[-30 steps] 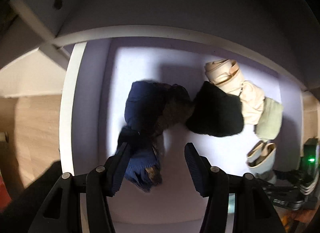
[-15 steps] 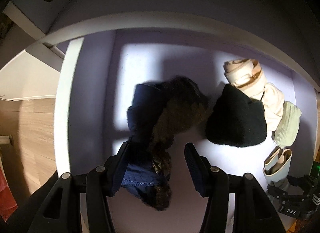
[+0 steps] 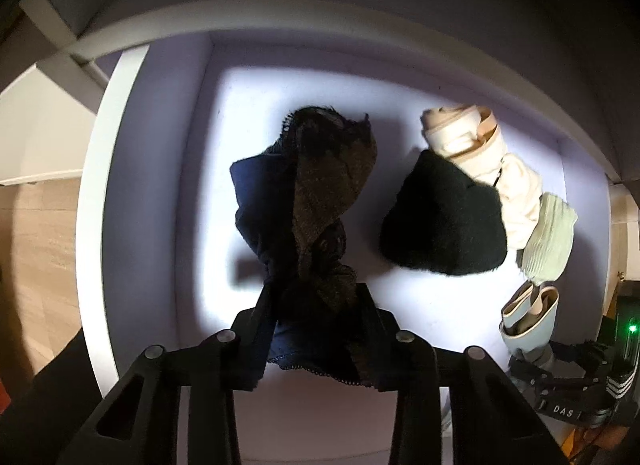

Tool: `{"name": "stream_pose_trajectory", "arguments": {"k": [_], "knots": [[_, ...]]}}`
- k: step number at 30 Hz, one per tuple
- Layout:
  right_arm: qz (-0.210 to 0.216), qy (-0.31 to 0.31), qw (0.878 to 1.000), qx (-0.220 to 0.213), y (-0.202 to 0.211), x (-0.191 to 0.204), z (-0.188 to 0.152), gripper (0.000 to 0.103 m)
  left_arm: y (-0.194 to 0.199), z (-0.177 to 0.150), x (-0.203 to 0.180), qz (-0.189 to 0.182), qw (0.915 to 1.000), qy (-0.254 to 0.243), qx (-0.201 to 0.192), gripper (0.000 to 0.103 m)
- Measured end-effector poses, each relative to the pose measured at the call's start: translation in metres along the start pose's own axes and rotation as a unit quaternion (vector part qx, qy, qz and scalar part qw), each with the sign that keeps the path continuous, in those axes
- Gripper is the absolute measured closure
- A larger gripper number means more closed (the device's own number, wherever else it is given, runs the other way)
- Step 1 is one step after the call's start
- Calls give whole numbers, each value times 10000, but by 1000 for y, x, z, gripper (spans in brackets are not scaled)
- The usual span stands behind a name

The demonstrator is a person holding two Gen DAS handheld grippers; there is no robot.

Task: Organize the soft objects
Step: 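Close the left tool on the navy lace garment in the drawer, then lift the teal garment with the right tool over the tray while the left tool holds the navy garment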

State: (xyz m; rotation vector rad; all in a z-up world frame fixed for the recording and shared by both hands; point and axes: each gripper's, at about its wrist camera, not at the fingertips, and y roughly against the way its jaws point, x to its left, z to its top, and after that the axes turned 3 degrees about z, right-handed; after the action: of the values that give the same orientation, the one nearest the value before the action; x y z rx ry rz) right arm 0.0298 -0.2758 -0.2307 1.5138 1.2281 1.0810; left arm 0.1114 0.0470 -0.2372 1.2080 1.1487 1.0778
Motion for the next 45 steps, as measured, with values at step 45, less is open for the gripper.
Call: {"name": "stream_pose_trajectory", "arguments": {"k": [45], "knots": [[1691,-668,9812,-644,67,-19,-17,55,8,-68,-61,45,9991,128,411,66]]}}
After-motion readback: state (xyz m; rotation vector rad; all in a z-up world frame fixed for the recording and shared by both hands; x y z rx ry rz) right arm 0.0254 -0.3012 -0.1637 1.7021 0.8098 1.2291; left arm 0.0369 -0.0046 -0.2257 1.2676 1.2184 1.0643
